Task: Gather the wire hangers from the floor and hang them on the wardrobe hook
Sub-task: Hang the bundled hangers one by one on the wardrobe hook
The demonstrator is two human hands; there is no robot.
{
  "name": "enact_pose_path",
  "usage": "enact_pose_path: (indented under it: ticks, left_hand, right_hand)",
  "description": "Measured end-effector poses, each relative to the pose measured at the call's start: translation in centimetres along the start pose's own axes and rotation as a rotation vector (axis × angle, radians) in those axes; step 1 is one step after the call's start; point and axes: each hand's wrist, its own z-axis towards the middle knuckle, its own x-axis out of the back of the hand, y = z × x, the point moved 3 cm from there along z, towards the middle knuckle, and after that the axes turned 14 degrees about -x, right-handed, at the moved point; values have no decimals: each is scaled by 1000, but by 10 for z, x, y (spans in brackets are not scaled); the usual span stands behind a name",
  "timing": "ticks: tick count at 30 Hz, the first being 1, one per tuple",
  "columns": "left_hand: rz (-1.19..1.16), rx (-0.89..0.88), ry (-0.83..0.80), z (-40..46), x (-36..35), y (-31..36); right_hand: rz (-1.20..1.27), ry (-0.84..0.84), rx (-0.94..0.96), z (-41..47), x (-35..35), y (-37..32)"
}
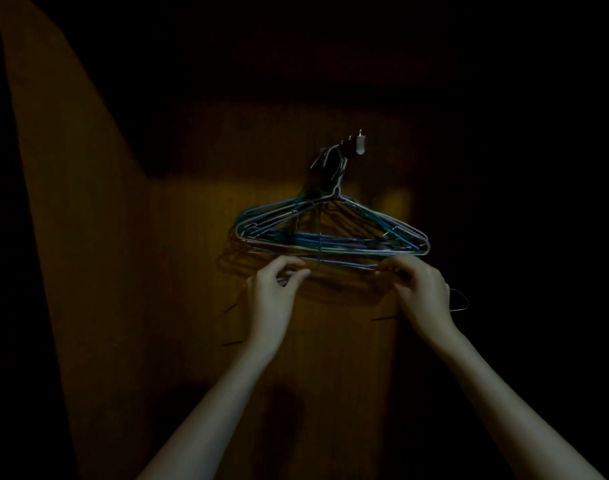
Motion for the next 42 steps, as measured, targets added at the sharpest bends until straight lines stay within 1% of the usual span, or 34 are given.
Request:
enact_pose_path:
  ticks: [4, 9, 13, 17, 23, 26, 30, 32, 36, 39, 42]
  left_hand:
    - [127, -124, 41, 30, -9, -2]
    - [367, -341, 28, 70, -19, 16]
    - [441, -384, -71, 88, -31, 17]
    - [481, -457, -93, 90, -35, 13]
    - [423, -576, -2, 89, -40, 17]
    - [453, -593, -21, 96, -49, 17]
    - [534, -571, -87, 110, -58, 4]
    - [587, -552, -147, 119, -62, -5]
    - [696, -483, -285, 138, -67, -26]
    - [733, -444, -373, 147, -73, -39]
    - [745, -413, -420, 154, -76, -47]
  right_hand:
    - [36, 93, -15, 33, 8, -1]
    - [35, 228, -42, 67, 20, -3]
    - [6, 286, -9, 82, 16, -5]
    - [24, 320, 35, 84, 14, -1]
    - [129, 327, 30, 89, 17, 13]
    - [131, 319, -11, 101, 12, 20]
    - [131, 283, -73, 124, -7, 27]
    - [103, 269, -90, 133, -19, 27]
    - [23, 228, -63, 145, -39, 23]
    - [2, 180, -85, 153, -48, 25]
    - [-17, 154, -92, 161, -53, 26]
